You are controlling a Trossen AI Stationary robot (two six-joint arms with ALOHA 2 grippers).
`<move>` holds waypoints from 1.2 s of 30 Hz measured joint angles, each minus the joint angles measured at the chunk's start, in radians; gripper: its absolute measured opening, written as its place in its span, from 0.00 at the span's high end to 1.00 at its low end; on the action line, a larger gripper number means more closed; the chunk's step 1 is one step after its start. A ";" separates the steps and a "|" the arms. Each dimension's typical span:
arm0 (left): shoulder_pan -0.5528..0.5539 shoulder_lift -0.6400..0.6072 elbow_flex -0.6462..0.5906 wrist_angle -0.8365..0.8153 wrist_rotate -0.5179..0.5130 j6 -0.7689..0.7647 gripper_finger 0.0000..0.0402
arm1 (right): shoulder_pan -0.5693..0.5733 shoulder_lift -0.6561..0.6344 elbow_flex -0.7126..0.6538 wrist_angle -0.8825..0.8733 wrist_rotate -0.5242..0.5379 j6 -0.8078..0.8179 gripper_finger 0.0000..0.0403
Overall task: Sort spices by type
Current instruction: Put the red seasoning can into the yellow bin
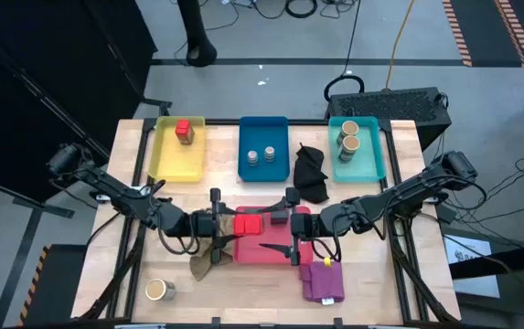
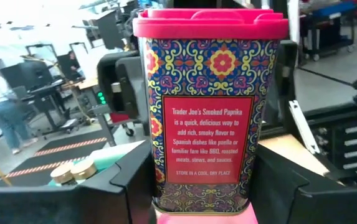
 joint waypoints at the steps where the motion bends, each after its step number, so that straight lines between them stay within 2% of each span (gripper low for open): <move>1: 0.009 0.000 0.000 0.002 0.000 -0.010 0.49 | -0.004 0.000 0.000 -0.001 0.000 -0.004 0.08; 4: 0.028 0.000 0.000 0.001 -0.001 -0.016 0.49 | -0.014 0.000 0.000 -0.003 0.006 -0.012 0.11; 7: 0.033 0.000 0.000 -0.001 0.033 -0.016 0.49 | -0.023 0.000 0.000 -0.007 0.002 -0.021 0.19; 9: 0.032 0.000 0.000 0.001 0.063 -0.016 0.49 | -0.029 0.001 0.000 -0.008 0.001 -0.027 0.26; 17: 0.034 0.000 0.000 -0.008 0.050 -0.021 0.49 | -0.048 0.013 0.000 -0.003 -0.005 -0.052 0.57; 20: 0.033 0.000 0.000 -0.020 0.029 -0.032 0.49 | -0.047 0.015 0.000 -0.008 -0.006 -0.055 0.57; 25: 0.033 -0.004 0.002 -0.073 -0.047 -0.058 0.25 | -0.048 0.007 0.000 -0.051 0.017 -0.040 0.57; 28: 0.032 -0.011 0.002 -0.121 -0.057 -0.058 0.14 | -0.045 -0.014 0.000 -0.118 0.038 -0.011 0.57; 31: 0.032 -0.027 0.002 -0.151 -0.060 -0.036 0.10 | -0.045 -0.032 0.001 -0.194 0.036 0.023 0.57; 36: 0.035 -0.063 0.011 -0.152 -0.079 0.033 0.10 | -0.049 -0.047 0.000 -0.298 0.035 0.082 0.57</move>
